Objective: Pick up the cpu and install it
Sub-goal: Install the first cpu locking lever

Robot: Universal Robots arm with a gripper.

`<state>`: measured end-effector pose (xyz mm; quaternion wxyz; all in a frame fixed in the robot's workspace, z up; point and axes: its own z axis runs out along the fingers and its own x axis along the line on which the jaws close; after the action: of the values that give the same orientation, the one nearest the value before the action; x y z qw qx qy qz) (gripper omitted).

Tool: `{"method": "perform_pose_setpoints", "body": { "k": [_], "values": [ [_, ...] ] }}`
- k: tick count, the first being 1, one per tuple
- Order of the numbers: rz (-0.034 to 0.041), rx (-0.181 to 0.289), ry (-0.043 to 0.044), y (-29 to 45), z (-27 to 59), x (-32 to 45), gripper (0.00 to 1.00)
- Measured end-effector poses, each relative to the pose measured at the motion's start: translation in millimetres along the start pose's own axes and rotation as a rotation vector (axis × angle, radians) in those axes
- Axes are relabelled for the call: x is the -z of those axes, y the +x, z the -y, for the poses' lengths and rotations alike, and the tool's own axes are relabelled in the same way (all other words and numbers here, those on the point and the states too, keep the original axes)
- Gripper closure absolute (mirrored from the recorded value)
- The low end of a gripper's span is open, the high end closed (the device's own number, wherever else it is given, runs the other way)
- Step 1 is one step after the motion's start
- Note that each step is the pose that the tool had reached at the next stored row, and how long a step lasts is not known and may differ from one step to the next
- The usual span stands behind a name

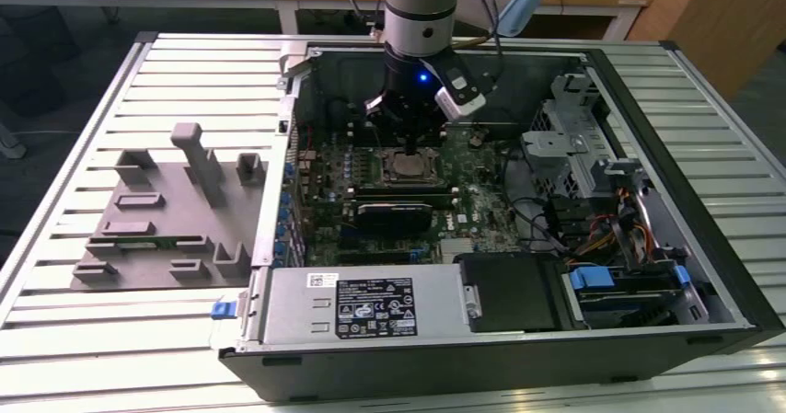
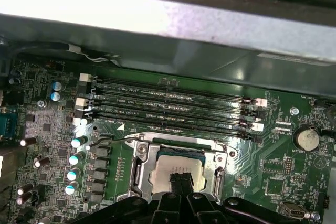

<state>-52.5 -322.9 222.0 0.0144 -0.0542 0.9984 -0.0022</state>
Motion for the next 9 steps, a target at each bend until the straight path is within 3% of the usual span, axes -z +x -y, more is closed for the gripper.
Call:
{"method": "perform_pose_setpoints", "body": {
  "k": [9],
  "values": [
    [0.0000, -0.002, 0.0001, 6.6, -0.7, 0.2, 0.89]
  ]
}}
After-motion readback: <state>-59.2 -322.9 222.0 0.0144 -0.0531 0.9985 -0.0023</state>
